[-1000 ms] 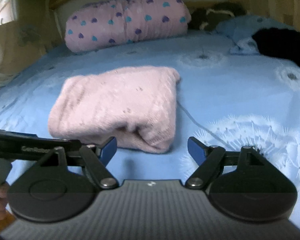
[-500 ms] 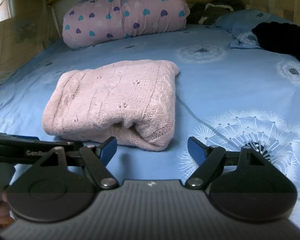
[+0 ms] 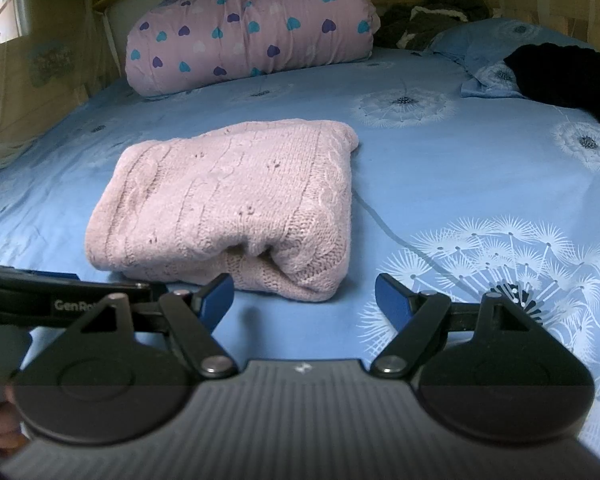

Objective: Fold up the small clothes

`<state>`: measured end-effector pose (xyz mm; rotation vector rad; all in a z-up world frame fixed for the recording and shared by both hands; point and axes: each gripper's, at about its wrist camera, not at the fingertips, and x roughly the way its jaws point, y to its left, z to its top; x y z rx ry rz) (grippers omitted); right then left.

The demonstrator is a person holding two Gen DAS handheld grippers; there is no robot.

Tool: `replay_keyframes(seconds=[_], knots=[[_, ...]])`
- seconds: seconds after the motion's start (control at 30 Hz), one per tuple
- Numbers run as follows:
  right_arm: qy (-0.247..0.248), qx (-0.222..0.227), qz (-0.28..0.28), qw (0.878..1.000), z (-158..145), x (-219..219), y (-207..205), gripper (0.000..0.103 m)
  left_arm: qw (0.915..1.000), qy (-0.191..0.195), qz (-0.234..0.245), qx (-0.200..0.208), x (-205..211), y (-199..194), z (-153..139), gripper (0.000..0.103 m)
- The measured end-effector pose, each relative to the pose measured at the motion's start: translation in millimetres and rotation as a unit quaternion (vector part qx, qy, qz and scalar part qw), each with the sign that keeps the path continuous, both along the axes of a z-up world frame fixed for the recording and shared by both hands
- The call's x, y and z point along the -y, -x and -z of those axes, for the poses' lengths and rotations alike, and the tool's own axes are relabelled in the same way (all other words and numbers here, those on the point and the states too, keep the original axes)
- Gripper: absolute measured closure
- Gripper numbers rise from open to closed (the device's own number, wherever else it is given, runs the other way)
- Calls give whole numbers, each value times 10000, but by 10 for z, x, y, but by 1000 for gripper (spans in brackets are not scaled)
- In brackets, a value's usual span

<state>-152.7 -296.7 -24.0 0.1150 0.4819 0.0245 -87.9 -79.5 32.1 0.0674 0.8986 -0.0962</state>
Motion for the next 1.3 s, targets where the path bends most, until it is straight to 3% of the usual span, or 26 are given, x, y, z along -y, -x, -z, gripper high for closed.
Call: replay_keyframes(seconds=[1.3], knots=[[7, -38, 2, 10000, 22, 4, -23, 24, 9999, -37, 108, 25, 53, 36, 1, 2]])
